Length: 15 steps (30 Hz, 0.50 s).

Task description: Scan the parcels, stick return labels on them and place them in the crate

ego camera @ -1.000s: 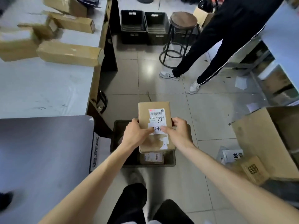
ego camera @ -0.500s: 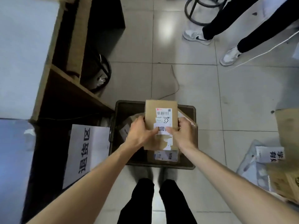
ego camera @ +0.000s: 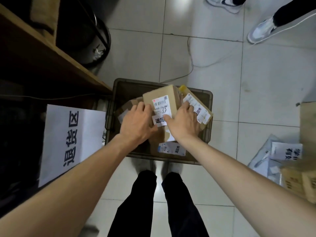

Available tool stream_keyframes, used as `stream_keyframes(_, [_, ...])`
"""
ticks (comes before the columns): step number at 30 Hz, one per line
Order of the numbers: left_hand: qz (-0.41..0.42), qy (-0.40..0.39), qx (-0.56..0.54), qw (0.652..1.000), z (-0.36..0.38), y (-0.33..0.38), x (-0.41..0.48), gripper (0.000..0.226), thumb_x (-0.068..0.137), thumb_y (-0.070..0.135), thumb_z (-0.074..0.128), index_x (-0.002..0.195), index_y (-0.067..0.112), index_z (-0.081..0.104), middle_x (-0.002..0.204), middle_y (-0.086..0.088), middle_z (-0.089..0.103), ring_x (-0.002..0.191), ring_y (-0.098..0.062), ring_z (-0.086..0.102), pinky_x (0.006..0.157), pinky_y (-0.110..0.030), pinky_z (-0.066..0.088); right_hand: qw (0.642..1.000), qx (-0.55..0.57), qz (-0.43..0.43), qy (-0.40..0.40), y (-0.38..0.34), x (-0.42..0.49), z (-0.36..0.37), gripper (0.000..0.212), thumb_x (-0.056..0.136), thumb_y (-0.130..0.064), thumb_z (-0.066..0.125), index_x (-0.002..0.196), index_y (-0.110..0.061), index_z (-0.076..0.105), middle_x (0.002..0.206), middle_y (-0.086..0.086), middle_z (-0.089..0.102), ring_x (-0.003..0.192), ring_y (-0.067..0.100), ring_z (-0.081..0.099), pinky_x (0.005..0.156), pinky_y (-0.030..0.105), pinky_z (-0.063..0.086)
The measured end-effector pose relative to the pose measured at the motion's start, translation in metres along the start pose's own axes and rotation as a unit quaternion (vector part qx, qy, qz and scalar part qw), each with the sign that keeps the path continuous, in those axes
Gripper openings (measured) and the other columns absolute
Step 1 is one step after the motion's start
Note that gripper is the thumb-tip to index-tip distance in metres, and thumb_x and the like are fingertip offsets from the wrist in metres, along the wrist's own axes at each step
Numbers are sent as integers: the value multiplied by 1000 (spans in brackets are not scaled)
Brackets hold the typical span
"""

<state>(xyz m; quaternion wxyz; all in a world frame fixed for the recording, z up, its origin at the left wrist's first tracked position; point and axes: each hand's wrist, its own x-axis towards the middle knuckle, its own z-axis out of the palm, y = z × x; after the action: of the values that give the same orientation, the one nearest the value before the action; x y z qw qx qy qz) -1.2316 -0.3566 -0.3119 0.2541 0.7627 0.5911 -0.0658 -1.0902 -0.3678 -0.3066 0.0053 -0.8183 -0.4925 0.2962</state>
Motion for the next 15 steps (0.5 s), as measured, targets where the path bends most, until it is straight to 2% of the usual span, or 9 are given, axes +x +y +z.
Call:
stream_keyframes(5, [-14, 25, 30, 999, -33, -1, -11, 74, 78, 62, 68, 131, 14, 48, 125, -7, 54, 113, -25, 53, 86, -38, 48, 999, -17, -44, -13, -4, -17, -39, 64, 93, -49, 51, 136, -4, 39, 132, 14, 49, 119, 33, 49, 80, 34, 36])
stream_keyframes(10, [-44, 60, 65, 995, -102, 18, -39, 66, 77, 53, 72, 126, 14, 50, 121, -6, 56, 111, -27, 54, 83, -38, 48, 996, -44, -70, -18, -27, -43, -110, 59, 95, -51, 46, 130, -3, 47, 132, 16, 53, 121, 34, 50, 88, 38, 41])
stream_keyframes(15, [-84, 114, 61, 988, -192, 52, -87, 56, 79, 49, 69, 119, 14, 51, 116, -6, 56, 111, -28, 55, 79, -38, 47, 985, -58, -160, -2, -68, -86, -196, 51, 94, -52, 42, 119, -8, 52, 120, 14, 59, 105, 31, 56, 72, 33, 33])
